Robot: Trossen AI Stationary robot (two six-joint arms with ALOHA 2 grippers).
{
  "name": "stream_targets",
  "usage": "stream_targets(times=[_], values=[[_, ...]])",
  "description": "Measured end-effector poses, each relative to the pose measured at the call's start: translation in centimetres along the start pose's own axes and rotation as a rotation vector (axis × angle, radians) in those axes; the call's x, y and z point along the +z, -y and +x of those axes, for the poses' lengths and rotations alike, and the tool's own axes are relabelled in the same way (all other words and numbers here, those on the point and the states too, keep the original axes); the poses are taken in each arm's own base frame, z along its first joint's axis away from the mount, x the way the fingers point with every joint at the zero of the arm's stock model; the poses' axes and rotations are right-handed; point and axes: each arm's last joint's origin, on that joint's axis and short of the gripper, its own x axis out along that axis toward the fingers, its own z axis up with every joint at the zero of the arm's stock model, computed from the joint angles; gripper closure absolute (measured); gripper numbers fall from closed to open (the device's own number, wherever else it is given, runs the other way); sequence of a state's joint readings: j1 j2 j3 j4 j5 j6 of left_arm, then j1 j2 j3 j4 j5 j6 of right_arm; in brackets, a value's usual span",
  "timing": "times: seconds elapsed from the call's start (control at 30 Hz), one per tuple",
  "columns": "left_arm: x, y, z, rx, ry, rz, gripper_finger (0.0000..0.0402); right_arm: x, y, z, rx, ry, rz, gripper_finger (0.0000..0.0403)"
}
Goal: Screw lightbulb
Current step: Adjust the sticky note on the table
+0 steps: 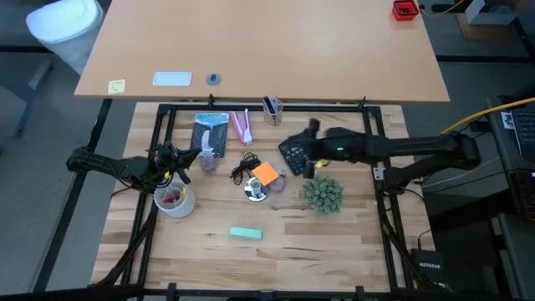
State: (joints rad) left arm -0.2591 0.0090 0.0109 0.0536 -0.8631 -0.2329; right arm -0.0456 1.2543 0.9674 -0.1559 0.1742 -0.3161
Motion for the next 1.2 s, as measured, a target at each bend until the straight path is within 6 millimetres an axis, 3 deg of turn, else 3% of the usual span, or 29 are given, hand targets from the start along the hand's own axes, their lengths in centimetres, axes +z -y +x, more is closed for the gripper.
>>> stream_targets(times=[0.3, 0.53, 0.67, 0.8, 0.9, 1.2], values=[[0.0, 0.0, 0.0, 0.0, 0.0, -0.002, 0.0402, -1.5, -2.4, 6.0, 0.312, -0.144, 0.04, 0.0139], [0.0, 0.0, 0.0, 0.0, 0.0, -0.002, 0.0402, -2.8, -5.8, 8.1, 0.437, -0.206, -0.045, 0.0139], [0.0, 0.0, 0.0, 0.0, 0.0, -0.002, 0.0401, -3.5, -8.0, 8.9, 0.401, -0.253, -0.132, 0.0139], [0.0, 0.0, 0.0, 0.001, 0.0, -0.002, 0.0402, -3.7, -9.3, 10.0, 0.239, -0.268, -0.189, 0.0139], [0.0, 0.0, 0.0, 0.001, 0.0, -0.002, 0.0402, -4.0, -9.7, 10.7, 0.147, -0.27, -0.204, 0.0139], [0.0, 0.0, 0.0, 0.0, -0.001, -0.002, 0.0402, -4.3, -9.7, 11.2, 0.135, -0.276, -0.2, 0.0139]])
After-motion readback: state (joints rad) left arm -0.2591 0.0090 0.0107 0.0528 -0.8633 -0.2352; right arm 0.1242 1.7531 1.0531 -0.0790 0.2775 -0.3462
